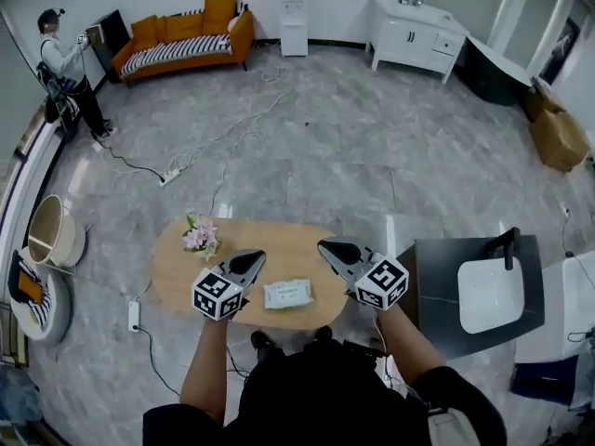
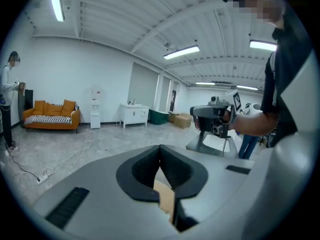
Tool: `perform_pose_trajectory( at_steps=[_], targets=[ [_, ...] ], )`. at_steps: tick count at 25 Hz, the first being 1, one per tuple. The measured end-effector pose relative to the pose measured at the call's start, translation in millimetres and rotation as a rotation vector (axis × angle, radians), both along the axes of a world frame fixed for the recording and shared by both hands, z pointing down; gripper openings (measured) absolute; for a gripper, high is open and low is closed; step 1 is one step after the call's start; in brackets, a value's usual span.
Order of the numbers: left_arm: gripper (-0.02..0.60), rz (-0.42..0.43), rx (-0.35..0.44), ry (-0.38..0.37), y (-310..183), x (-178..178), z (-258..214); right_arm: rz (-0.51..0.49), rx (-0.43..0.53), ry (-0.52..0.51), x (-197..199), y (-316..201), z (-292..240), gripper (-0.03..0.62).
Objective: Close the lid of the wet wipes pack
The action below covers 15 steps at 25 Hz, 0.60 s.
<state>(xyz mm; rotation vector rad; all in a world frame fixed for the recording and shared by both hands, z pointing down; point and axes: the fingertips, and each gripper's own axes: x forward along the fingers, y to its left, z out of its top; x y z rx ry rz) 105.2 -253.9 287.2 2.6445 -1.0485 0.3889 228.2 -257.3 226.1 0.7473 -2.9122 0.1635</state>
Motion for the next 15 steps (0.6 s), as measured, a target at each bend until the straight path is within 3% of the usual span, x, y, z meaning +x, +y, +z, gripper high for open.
perform_pose_trajectory(
  at_steps=[4,8,11,15],
  targets=[
    [0.015,-0.024,0.078,0.121,28,-4,-59,-0.035,0.108,-0.1,22,27,-53,0.012],
    [0.015,-0.023,0.121,0.257,53,-18,-98,-0.053,0.128,-0.247,34,44,-90,0.012],
    [0.015,0.034,0.123,0.365,67,-13,-104,-0.057,0.138,-0.319,43,56,-95,0.012],
    [0.017,0.127,0.149,0.418,85,-4,-105,-0.032,0.193,-0.34,44,73,-94,0.012]
  ],
)
